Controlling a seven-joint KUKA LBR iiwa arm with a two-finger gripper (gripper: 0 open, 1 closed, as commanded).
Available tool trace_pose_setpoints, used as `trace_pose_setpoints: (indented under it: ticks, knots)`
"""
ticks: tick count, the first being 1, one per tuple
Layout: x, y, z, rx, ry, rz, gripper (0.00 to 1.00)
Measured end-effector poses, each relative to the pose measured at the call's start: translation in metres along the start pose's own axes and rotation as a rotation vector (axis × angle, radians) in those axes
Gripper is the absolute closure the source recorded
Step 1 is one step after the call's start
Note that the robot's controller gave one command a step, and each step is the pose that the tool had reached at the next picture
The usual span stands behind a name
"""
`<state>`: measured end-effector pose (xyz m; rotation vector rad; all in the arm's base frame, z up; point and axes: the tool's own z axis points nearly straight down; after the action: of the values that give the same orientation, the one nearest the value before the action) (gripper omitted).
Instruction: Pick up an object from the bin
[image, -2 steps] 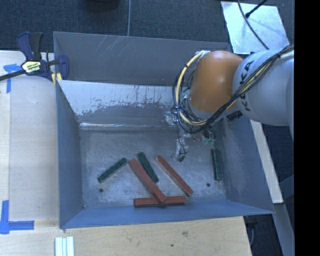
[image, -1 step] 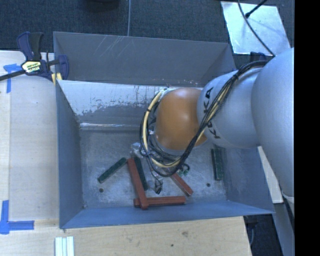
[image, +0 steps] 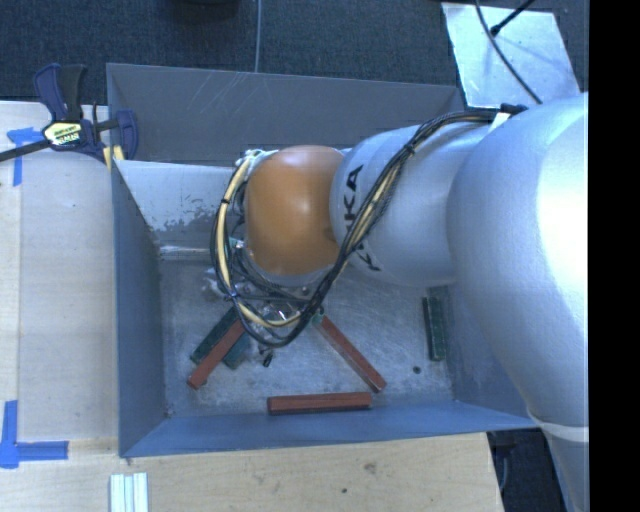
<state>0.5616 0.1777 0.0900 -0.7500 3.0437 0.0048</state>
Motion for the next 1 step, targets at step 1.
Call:
trace_pose_setpoints:
  ticks: [1]
  knots:
    - [-0.0099,0.0041,0.0199,0.0,0.004,-0.321,0.0]
